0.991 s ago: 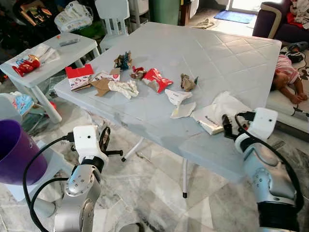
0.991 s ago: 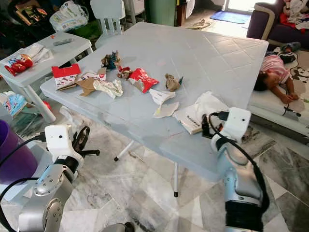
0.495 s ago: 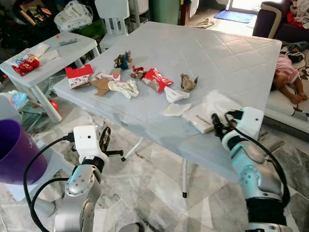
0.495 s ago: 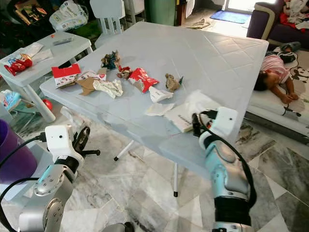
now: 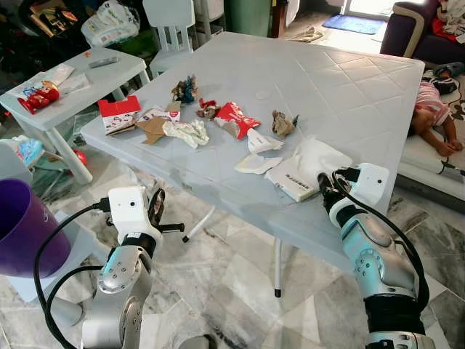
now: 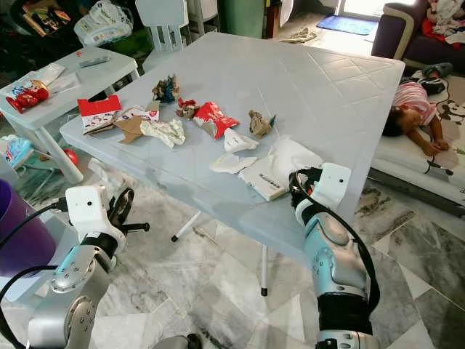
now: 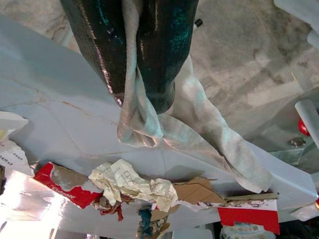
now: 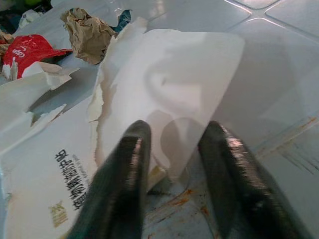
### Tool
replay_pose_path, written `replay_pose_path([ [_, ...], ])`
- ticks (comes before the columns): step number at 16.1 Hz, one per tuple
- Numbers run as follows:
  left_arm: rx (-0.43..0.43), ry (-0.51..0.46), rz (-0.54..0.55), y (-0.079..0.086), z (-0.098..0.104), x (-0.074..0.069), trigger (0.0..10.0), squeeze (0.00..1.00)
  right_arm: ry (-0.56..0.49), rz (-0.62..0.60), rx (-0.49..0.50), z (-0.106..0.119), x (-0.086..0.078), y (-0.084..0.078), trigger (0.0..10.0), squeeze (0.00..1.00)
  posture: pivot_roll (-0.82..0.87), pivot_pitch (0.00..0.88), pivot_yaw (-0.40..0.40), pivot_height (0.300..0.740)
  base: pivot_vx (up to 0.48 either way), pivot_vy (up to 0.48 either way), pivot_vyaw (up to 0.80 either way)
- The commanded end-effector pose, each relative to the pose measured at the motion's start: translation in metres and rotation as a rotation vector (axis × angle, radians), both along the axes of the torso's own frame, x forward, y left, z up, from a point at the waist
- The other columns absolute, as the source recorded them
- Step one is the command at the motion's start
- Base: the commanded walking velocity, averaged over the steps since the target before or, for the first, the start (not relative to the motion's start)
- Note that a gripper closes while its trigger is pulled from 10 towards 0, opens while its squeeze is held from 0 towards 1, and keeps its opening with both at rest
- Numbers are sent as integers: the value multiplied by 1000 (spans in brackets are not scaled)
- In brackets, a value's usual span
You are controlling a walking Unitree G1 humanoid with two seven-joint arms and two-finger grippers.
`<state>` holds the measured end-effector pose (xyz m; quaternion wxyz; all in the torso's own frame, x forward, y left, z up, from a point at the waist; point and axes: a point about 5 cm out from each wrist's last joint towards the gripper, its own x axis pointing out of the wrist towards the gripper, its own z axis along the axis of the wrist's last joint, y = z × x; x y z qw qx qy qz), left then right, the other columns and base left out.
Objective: Picking trash to rubbish bin
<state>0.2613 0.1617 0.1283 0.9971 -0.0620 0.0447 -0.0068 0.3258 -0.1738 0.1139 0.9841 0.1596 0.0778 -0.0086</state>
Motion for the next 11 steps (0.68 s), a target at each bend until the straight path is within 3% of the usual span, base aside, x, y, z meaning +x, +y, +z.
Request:
replay_pose_path([
  [1,-5,9,12,2,-1,1,0,0,12,5,-3,-4,-1,2,0,0,79,100,37,740,0,0,0],
  [6,-11,10,7,1,-2,2,0,0,8,-27,-19,-5,-1,-3,0,0,75,94,37,740,0,0,0],
  [11,-22,0,-5,-2,-1,4,0,0,8,-134,-79,-3,0,-25,0,0,71,79,31,740,0,0,0],
])
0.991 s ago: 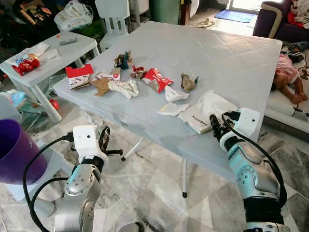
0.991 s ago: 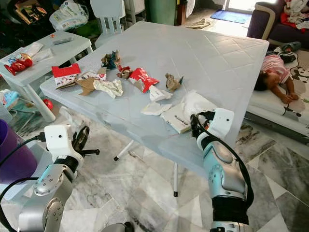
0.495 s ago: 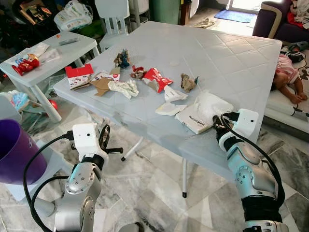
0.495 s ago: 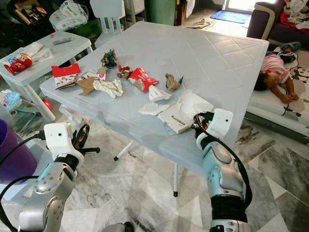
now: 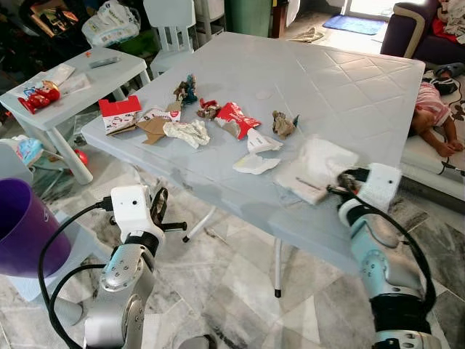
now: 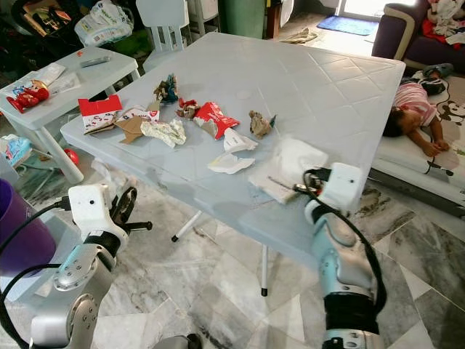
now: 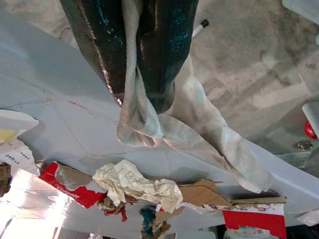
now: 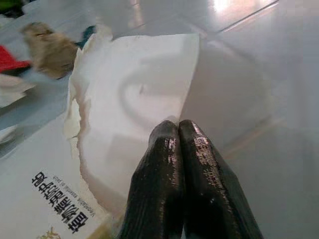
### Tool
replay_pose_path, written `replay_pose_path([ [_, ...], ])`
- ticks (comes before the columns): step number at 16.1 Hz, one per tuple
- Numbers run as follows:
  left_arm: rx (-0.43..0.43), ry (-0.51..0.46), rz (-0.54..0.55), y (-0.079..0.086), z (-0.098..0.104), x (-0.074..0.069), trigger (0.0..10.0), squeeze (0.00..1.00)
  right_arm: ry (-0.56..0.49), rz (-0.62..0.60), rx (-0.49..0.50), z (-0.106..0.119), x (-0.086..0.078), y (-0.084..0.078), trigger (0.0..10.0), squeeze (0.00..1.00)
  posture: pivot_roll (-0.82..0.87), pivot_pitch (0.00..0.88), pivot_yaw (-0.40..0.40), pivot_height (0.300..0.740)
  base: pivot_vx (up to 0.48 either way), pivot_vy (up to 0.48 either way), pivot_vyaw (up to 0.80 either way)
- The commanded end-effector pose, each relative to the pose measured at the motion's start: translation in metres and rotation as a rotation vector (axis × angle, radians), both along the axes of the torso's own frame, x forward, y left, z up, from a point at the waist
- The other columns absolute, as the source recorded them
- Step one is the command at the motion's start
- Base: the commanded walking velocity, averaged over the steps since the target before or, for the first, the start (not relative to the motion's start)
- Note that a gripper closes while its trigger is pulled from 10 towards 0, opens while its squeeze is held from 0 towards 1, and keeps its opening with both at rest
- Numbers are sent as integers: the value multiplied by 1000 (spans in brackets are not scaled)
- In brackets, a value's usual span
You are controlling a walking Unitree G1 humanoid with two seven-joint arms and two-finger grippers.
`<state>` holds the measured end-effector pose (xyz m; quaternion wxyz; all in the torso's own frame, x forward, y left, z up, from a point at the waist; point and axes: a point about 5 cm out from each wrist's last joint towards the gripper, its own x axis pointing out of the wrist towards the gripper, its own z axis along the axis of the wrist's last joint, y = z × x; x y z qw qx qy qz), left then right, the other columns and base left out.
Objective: Picking trash to rubbish bin
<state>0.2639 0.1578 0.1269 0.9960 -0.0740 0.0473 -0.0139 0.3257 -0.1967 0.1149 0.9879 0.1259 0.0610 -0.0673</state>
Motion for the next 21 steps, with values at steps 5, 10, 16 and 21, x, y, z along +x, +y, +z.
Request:
replay_pose_path([
  [5,-5,-29,1,0,4,5,0,0,1,-57,-17,0,1,-9,0,0,69,70,33,740,0,0,0],
  [10,-6,-43,9,1,7,8,0,0,-44,-99,-17,11,7,-19,0,0,68,74,39,740,0,0,0],
  [16,-11,-49,12,1,8,11,0,0,-93,-124,0,26,13,-27,0,0,61,73,45,740,0,0,0],
  [21,-21,-50,7,-2,7,11,0,0,-90,-18,69,23,13,-12,0,0,57,74,46,740,0,0,0],
])
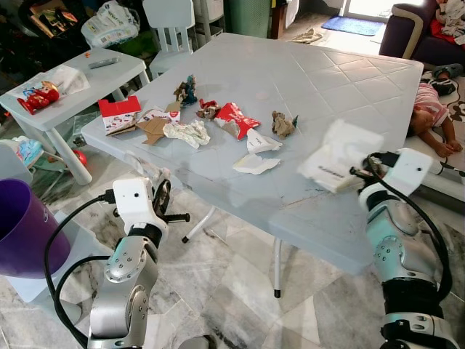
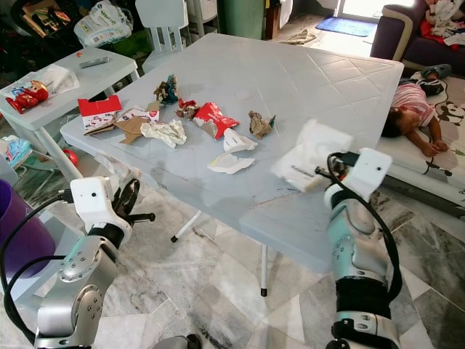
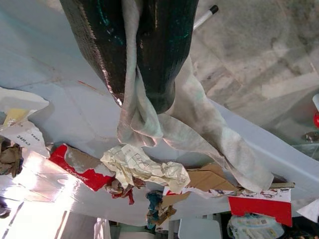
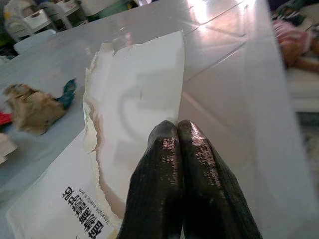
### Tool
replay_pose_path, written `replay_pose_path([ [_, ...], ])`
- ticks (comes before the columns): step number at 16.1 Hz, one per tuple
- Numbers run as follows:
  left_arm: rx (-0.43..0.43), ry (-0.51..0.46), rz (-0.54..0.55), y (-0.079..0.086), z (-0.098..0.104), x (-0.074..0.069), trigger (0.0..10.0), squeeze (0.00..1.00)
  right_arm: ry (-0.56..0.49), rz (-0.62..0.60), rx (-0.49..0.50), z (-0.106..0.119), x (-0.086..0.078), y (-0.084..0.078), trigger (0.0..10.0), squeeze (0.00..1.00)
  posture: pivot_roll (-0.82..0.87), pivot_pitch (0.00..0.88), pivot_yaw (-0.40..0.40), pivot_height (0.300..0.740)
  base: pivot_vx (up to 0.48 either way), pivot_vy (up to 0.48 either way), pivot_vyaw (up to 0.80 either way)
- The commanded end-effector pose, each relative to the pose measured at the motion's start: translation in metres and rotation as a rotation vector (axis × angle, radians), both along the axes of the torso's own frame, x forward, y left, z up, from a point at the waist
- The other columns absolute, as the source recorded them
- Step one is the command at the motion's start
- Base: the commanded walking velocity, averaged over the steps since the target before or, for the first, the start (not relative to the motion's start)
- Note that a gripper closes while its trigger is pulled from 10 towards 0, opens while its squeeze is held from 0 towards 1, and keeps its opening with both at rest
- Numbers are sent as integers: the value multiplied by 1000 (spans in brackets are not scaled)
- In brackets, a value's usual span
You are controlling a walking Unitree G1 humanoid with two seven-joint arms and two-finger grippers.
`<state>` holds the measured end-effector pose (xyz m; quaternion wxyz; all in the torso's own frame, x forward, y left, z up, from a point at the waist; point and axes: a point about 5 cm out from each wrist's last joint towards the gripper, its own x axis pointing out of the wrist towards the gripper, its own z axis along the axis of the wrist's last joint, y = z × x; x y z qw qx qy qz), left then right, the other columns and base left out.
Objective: Picking trash to rubbish bin
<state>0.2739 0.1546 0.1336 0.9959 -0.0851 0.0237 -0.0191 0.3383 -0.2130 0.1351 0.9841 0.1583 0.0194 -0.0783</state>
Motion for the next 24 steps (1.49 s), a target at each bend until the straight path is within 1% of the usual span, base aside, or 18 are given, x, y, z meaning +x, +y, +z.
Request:
replay_pose_path([
  [1,-2,-5,8,0,1,2,0,0,9,88,-20,-2,-1,14,3255,0,58,76,44,740,0,0,0],
  [2,-3,-6,8,0,1,2,0,0,26,93,-32,-4,-2,16,8353,0,57,77,43,740,0,0,0],
  [3,-3,-5,8,0,1,2,0,0,34,97,-26,-6,-3,16,10000,0,57,77,43,740,0,0,0],
  [4,-6,-4,7,0,1,1,0,0,49,104,-23,-9,-6,16,10000,941,59,77,42,740,0,0,0],
  [5,-6,-4,7,0,1,1,0,0,49,104,-23,-9,-6,16,10000,941,59,77,42,740,0,0,0],
  [6,-7,-4,6,0,1,1,0,0,55,112,-22,-11,-9,15,10000,1000,59,80,41,740,0,0,0],
  [8,-13,-1,0,-1,0,1,0,0,77,151,-21,-19,-20,16,10000,1000,55,80,41,740,0,0,0],
  [10,-14,-1,-5,-2,0,1,0,0,91,174,-11,-23,-25,17,10000,1000,53,81,43,740,0,0,0],
  [15,-10,-2,-11,-1,0,1,0,0,86,239,21,-22,-30,16,10000,1000,59,76,44,740,0,0,0],
  [19,-13,-7,-21,-3,2,2,0,0,81,239,11,-22,-20,13,10000,1000,63,72,45,740,0,0,0],
  [21,-15,-10,-25,-3,2,2,0,0,65,231,-19,-20,-9,9,10000,1000,80,70,50,740,0,0,0],
  [22,-15,-11,-26,-3,2,1,0,0,63,231,-23,-20,-8,9,10000,1000,80,70,50,740,0,0,0],
  [23,-17,-12,-28,-2,3,0,0,0,44,229,-37,-16,-1,6,10000,1000,85,73,51,740,0,0,0],
  [24,-18,-12,-29,-2,3,0,0,0,41,229,-49,-15,1,5,10000,1000,90,78,50,740,0,0,0],
])
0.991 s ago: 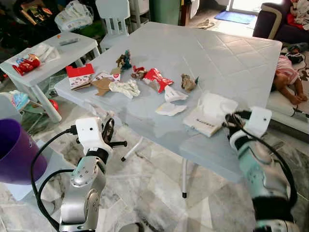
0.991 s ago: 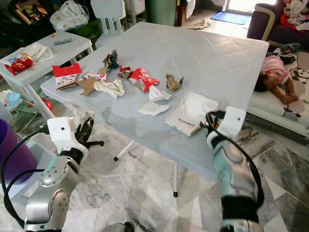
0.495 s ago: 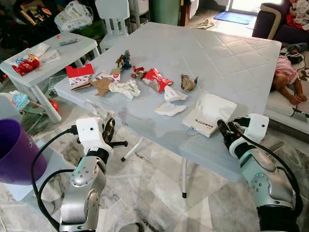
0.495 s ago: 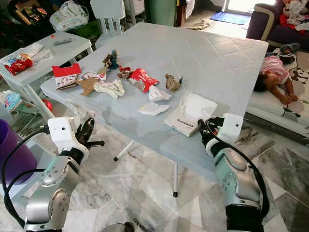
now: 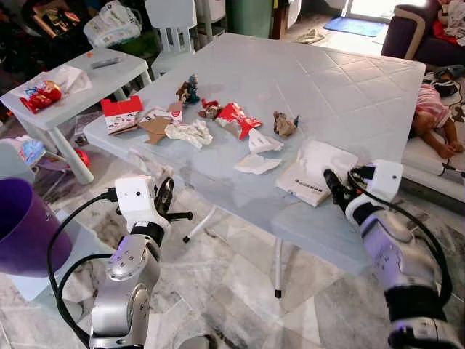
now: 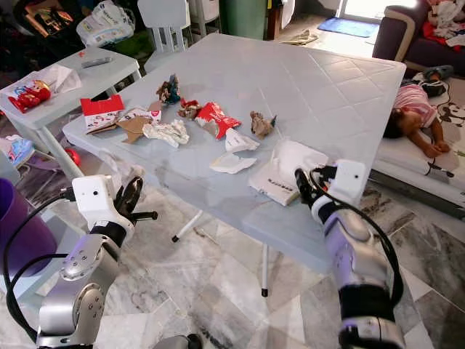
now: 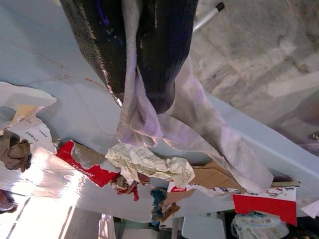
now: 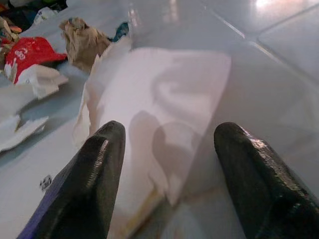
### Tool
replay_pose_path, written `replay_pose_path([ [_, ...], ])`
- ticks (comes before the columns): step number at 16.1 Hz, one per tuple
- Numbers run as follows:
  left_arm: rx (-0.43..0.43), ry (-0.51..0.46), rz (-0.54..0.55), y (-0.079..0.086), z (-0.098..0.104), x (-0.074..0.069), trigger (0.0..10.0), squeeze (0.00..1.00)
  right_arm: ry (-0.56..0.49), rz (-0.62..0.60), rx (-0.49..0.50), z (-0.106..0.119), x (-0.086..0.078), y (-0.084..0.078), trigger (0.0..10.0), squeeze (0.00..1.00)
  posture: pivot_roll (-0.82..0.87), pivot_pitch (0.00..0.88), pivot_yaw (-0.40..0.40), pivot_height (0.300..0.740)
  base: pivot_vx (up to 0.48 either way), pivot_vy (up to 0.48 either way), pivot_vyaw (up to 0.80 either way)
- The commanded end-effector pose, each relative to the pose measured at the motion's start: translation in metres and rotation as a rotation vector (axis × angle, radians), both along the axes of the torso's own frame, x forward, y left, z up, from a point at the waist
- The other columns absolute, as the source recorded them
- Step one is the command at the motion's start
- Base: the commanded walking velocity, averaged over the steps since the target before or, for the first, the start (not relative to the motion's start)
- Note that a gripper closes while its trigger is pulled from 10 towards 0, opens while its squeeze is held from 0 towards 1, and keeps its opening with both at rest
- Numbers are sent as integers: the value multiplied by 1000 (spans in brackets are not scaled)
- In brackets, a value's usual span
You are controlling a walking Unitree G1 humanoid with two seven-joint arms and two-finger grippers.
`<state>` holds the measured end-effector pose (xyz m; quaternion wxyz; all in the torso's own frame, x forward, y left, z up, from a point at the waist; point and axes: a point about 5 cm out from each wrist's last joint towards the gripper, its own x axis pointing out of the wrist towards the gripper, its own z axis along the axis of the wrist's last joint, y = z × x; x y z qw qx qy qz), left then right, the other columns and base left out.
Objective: Picking trash to rubbish bin
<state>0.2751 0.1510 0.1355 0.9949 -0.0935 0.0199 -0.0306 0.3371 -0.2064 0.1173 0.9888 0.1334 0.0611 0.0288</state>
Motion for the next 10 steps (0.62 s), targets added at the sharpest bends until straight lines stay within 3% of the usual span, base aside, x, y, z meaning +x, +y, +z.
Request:
replay_pose_path([
  [1,-1,-2,-8,2,1,-2,0,0,-14,3,-11,3,3,-2,10000,1000,90,78,50,740,0,0,0],
  [4,-9,3,-14,1,2,-4,0,0,-34,34,0,2,12,-1,10000,1000,99,98,63,740,0,0,0],
  [7,-24,2,-43,-3,4,-5,0,0,-30,118,47,-5,21,10,10000,1000,121,111,74,740,0,0,0],
  [8,-25,-5,-43,-2,6,-5,0,0,-27,131,62,-4,25,14,10000,341,126,113,75,740,0,0,0],
  [9,-25,-6,-43,-1,7,-5,0,0,-25,135,69,-4,26,15,10000,0,126,113,75,740,0,0,0],
  [10,-26,-6,-41,0,7,-6,0,0,-19,147,81,-5,28,18,10000,0,138,118,73,740,0,0,0],
])
